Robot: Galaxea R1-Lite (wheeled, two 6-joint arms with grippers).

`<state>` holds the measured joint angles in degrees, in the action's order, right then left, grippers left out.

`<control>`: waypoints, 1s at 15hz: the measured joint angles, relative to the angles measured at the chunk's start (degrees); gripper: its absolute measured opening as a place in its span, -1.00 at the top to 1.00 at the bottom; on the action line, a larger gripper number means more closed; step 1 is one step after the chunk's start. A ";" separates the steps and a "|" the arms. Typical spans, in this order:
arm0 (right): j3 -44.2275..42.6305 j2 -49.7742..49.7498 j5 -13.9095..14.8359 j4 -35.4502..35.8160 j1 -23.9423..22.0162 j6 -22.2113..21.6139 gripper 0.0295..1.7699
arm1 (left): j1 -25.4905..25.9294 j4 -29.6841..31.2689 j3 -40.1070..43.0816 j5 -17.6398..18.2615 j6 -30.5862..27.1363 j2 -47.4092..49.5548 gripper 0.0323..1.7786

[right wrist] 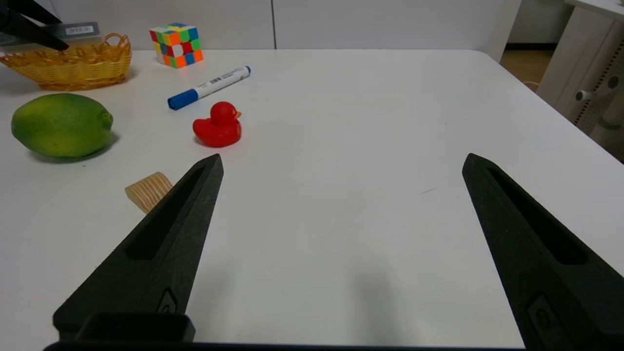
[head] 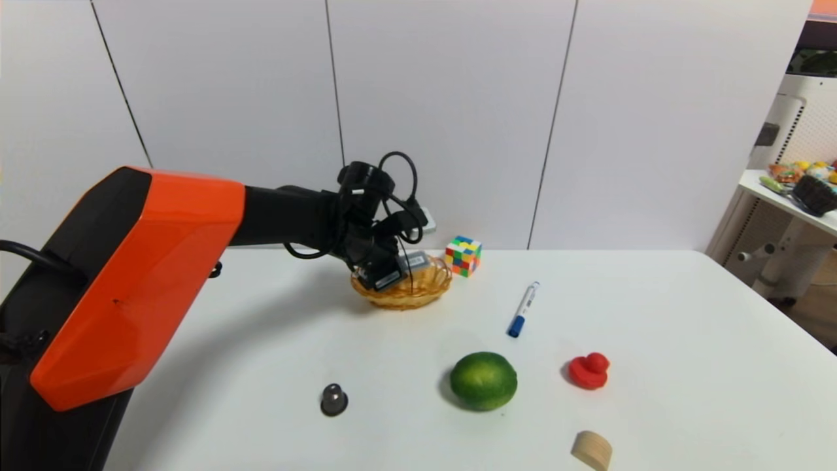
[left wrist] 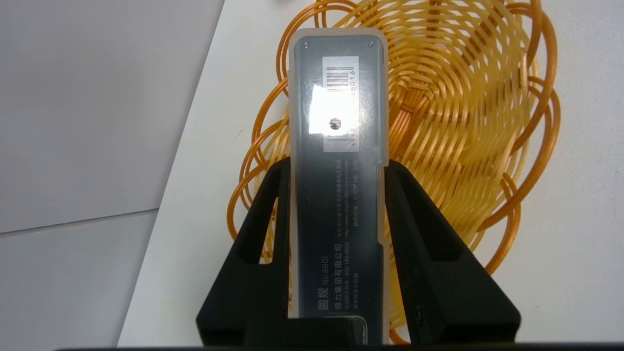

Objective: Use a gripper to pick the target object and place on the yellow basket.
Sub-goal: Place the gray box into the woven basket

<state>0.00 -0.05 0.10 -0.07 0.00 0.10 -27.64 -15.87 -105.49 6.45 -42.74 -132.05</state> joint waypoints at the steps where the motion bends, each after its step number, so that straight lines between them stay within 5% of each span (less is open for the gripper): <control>1: 0.00 0.00 0.00 -0.02 0.00 0.04 -0.91 | 0.13 -0.02 -0.30 0.24 0.63 -0.34 0.32; 8: 0.00 0.00 0.00 0.00 0.00 0.01 -0.91 | 0.24 -2.86 -1.07 0.55 2.28 0.16 -0.38; 15: 0.00 0.00 0.01 0.00 0.02 0.01 -0.91 | 1.01 -3.04 0.30 -3.71 6.55 14.54 -0.69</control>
<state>0.00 -0.05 0.11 -0.07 0.02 0.11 -26.62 -18.91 -105.18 2.74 -36.19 -117.51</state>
